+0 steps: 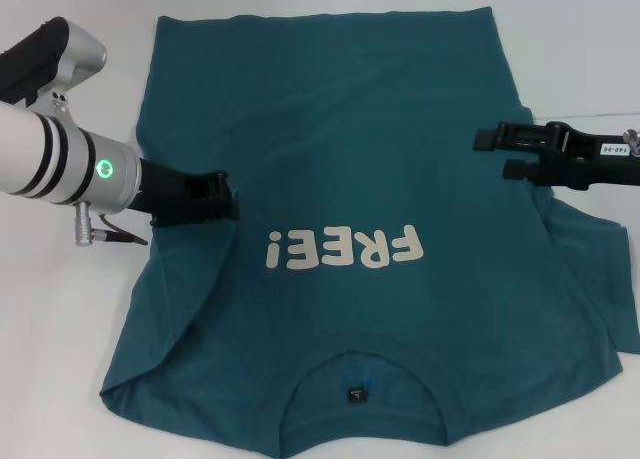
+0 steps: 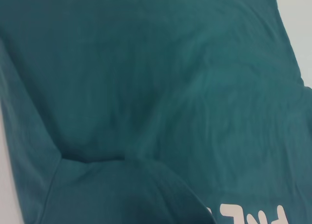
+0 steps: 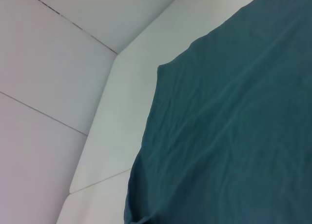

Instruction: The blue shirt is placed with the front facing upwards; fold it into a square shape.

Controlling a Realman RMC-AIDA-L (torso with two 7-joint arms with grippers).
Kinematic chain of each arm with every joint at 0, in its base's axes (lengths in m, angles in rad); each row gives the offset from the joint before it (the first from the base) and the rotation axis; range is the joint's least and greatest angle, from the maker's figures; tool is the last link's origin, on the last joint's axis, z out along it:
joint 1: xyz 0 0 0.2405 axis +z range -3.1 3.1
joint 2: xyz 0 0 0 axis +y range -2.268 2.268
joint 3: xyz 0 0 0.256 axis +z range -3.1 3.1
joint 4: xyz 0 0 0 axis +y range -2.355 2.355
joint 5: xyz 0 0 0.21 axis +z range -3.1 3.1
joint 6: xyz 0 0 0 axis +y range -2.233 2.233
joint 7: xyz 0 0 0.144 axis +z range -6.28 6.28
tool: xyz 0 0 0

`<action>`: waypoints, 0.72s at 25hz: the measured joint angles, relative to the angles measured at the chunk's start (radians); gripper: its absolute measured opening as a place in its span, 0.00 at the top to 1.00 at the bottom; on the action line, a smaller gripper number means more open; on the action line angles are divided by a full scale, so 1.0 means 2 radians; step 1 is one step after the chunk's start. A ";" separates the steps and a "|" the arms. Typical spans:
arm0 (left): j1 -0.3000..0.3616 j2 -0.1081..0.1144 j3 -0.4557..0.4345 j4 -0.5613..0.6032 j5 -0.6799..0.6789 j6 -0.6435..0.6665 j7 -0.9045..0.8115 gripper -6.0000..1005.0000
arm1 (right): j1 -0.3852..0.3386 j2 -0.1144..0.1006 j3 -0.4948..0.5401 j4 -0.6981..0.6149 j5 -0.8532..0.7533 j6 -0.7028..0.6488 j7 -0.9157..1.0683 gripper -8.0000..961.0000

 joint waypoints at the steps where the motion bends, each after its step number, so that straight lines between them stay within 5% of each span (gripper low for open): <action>1: 0.000 0.000 0.000 0.000 0.000 0.000 0.000 0.97 | 0.000 0.000 0.000 0.000 0.000 0.000 0.000 0.07; 10: 0.003 0.007 0.004 -0.011 0.000 0.006 0.001 0.98 | -0.001 0.001 0.000 0.000 0.000 0.000 0.000 0.07; 18: 0.016 0.003 0.001 0.026 -0.047 0.032 0.030 0.73 | 0.000 0.001 -0.001 0.000 0.000 0.000 0.000 0.07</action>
